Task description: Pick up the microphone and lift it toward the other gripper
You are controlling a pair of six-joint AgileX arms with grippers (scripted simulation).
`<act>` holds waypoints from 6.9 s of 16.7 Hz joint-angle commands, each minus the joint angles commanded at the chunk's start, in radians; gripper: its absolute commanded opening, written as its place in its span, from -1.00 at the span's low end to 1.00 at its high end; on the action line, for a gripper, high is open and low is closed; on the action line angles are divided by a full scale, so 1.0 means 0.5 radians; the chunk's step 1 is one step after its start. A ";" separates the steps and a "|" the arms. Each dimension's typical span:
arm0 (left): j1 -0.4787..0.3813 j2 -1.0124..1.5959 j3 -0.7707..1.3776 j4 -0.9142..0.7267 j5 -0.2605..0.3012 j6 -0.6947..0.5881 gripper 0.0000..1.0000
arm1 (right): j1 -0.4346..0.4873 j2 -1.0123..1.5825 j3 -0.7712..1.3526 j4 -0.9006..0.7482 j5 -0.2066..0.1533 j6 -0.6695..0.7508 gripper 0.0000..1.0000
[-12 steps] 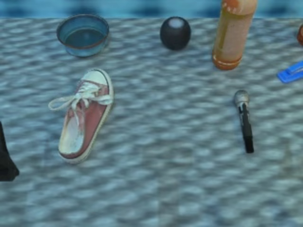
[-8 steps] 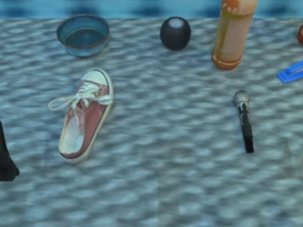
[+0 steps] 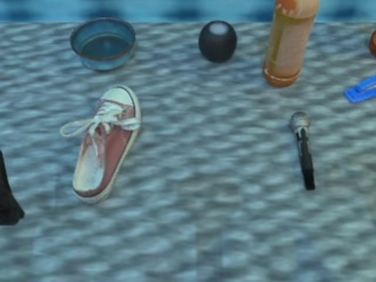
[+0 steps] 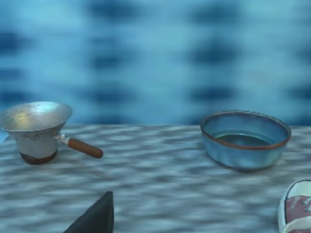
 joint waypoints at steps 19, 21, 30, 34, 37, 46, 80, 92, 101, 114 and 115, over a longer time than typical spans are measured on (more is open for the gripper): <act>0.000 0.000 0.000 0.000 0.000 0.000 1.00 | 0.497 2.817 2.084 -1.439 0.053 0.536 1.00; 0.000 0.000 0.000 0.000 0.000 0.000 1.00 | 0.497 2.817 2.084 -1.439 0.053 0.536 1.00; 0.000 0.000 0.000 0.000 0.000 0.000 1.00 | 0.484 3.013 1.881 -1.028 0.054 0.526 1.00; 0.000 0.000 0.000 0.000 0.000 0.000 1.00 | 0.481 3.148 1.756 -0.776 0.055 0.525 1.00; 0.000 0.000 0.000 0.000 0.000 0.000 1.00 | 0.481 3.156 1.749 -0.764 0.055 0.525 1.00; 0.000 0.000 0.000 0.000 0.000 0.000 1.00 | 0.481 3.156 1.749 -0.764 0.055 0.525 -0.21; 0.000 0.000 0.000 0.000 0.000 0.000 1.00 | 0.468 2.453 1.052 1.906 -0.755 -0.109 -1.00; 0.000 0.000 0.000 0.000 0.000 0.000 1.00 | 0.547 2.260 0.918 2.203 -0.797 -0.199 -1.00; 0.000 0.000 0.000 0.000 0.000 0.000 1.00 | 1.028 1.905 0.694 2.161 -0.333 -0.170 -1.00; -0.050 0.133 0.108 0.050 0.117 0.008 1.00 | 1.028 1.905 0.694 2.161 -0.333 -0.170 -1.00; -0.075 0.220 0.173 0.079 0.183 0.013 1.00 | 1.028 1.905 0.694 2.161 -0.333 -0.170 -1.00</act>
